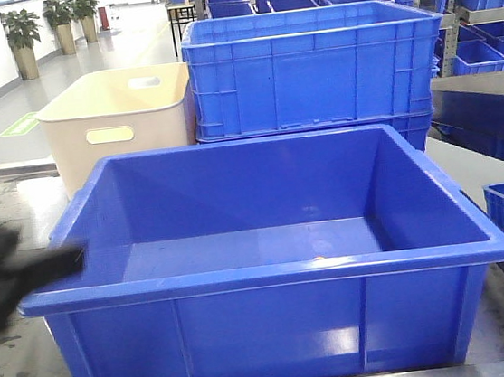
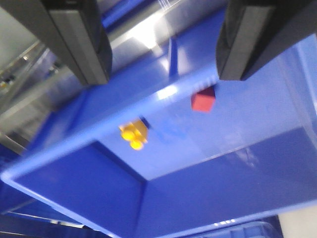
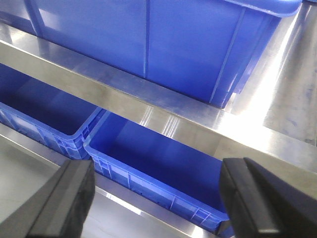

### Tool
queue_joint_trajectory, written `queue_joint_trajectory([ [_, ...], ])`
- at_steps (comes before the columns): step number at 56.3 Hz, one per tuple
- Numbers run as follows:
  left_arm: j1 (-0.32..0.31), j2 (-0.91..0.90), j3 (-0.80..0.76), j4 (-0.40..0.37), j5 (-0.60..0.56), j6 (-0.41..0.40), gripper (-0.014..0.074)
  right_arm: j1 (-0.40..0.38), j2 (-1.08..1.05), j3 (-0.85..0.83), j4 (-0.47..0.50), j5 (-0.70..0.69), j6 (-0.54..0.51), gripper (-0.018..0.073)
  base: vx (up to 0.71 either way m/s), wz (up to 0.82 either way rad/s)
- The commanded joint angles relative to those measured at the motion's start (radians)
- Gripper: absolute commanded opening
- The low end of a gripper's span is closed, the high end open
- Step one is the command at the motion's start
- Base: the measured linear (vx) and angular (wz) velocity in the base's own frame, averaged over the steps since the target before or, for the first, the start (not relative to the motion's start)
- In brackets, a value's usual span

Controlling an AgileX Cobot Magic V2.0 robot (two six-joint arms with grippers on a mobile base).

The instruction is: Pick red and yellow blocks into blue bin

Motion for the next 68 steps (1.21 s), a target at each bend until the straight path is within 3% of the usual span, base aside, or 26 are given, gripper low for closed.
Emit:
queue_joint_trajectory([
  [1,-0.005,-0.111,0.07,-0.031,-0.082,0.014,0.055,0.001,0.004,-0.028,-0.002,-0.068,-0.003,0.0559,0.0,0.0],
  [23,-0.005,-0.442,0.428,-0.034,-0.055,0.013,0.055,0.001,0.004,-0.028,-0.002,-0.07,-0.003,0.0559,0.0,0.0],
  [41,-0.005,-0.498,0.565,-0.035,-0.084,0.014,0.0518,0.001,0.004,-0.028,0.001,-0.047,-0.003,0.0531,0.0,0.0],
  [63,-0.005,-0.498,0.564,-0.035,-0.087,0.014,0.0111,0.001,0.004,-0.028,0.001,-0.023,-0.003,0.0001,0.0,0.0],
  [68,-0.005,-0.498,0.564,-0.025,-0.092,0.014,0.0039,0.001,0.004,-0.028,0.001,-0.023,-0.003,-0.0016,0.0,0.0],
])
